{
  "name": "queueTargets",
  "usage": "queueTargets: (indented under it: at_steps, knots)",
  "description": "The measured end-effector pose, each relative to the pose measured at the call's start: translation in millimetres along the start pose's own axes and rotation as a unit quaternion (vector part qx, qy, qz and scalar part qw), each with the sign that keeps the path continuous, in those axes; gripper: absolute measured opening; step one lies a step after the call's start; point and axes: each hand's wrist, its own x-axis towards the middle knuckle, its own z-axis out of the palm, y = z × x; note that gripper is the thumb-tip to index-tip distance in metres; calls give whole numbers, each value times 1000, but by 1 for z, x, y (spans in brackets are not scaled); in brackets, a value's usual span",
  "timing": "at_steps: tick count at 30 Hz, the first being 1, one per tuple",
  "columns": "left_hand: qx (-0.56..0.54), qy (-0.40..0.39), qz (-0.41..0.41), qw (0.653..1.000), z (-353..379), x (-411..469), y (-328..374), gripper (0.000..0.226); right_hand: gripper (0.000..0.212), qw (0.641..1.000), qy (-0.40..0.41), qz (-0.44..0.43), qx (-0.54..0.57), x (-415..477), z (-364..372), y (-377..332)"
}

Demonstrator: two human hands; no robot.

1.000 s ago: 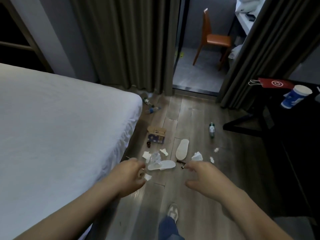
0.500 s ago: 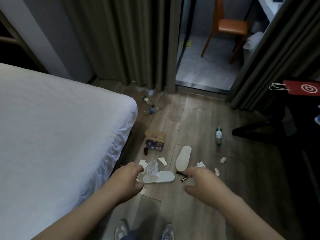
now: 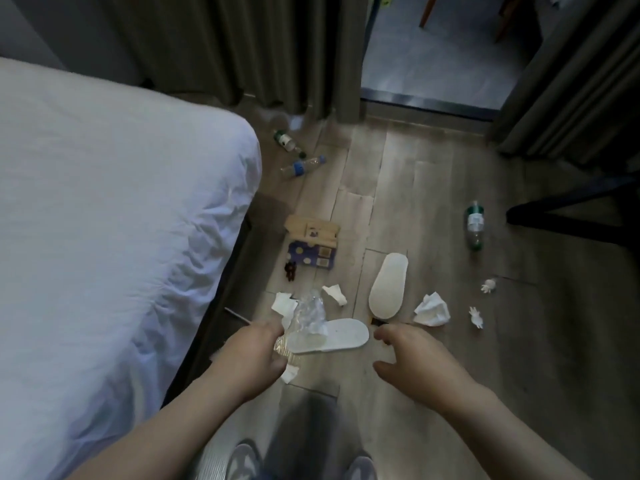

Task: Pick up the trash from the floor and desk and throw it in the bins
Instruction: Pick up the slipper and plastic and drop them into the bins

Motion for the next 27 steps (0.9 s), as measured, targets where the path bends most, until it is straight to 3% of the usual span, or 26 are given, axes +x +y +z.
queueTargets:
  at_steps: [8, 14, 17, 21, 27]
  knots:
    - [31, -27, 3, 999, 166, 133, -88, 42, 53, 999, -32, 13, -13, 148, 175, 49]
    - [78, -5, 52, 996, 270, 235, -141, 55, 45, 995, -37, 8, -93, 257, 263, 94]
    - [107, -3, 69, 992, 299, 267, -156, 59, 41, 992, -17, -4, -126, 288, 288, 108]
    - [129, -40, 90, 987, 319, 277, -157, 60, 52, 995, -32, -8, -92, 294, 311, 115]
    - [48, 0, 74, 996, 322, 284, -149, 72, 60, 994, -51, 21, -91, 284, 334, 132]
